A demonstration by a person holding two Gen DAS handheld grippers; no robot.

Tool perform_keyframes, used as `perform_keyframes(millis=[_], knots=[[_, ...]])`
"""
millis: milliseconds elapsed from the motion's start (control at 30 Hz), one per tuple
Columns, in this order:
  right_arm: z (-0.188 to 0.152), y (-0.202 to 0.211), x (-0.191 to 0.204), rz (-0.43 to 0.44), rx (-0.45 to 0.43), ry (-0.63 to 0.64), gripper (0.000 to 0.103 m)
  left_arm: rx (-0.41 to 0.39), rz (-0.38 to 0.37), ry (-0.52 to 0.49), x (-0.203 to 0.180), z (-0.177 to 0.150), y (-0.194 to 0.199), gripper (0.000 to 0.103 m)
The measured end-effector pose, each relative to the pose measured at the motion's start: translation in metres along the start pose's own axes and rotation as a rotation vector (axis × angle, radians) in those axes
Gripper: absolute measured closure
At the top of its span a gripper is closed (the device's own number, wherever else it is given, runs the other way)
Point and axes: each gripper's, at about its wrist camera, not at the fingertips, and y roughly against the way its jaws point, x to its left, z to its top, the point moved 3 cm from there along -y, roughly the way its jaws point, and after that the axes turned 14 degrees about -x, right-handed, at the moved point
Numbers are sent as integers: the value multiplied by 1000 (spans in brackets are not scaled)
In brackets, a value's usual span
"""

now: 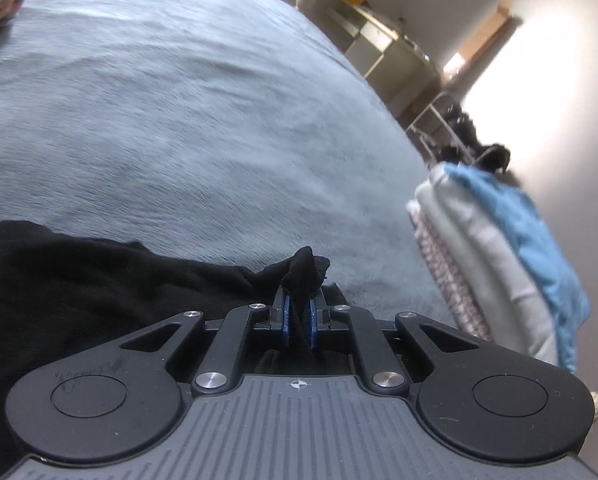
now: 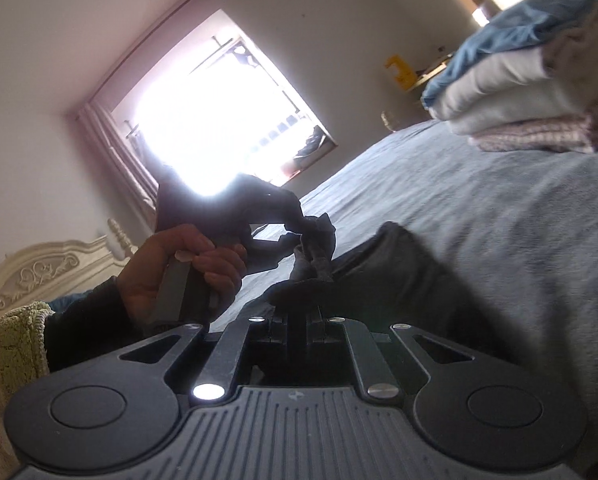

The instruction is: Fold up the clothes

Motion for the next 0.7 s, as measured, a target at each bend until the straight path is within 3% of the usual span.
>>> perform_keyframes(millis=[433, 533, 633, 700], knots=[[6, 8, -39, -44, -24, -71, 95, 59, 26, -82, -27, -12, -33, 95], [3, 7, -48, -59, -19, -89, 95, 97, 7, -90, -29, -17, -41, 86], [-2, 6, -57, -81, -4, -120, 95, 113, -45, -55, -28, -15, -40, 62], [-5, 6, -61, -91, 4, -139, 95, 103, -90, -20, -27, -9, -31, 60]])
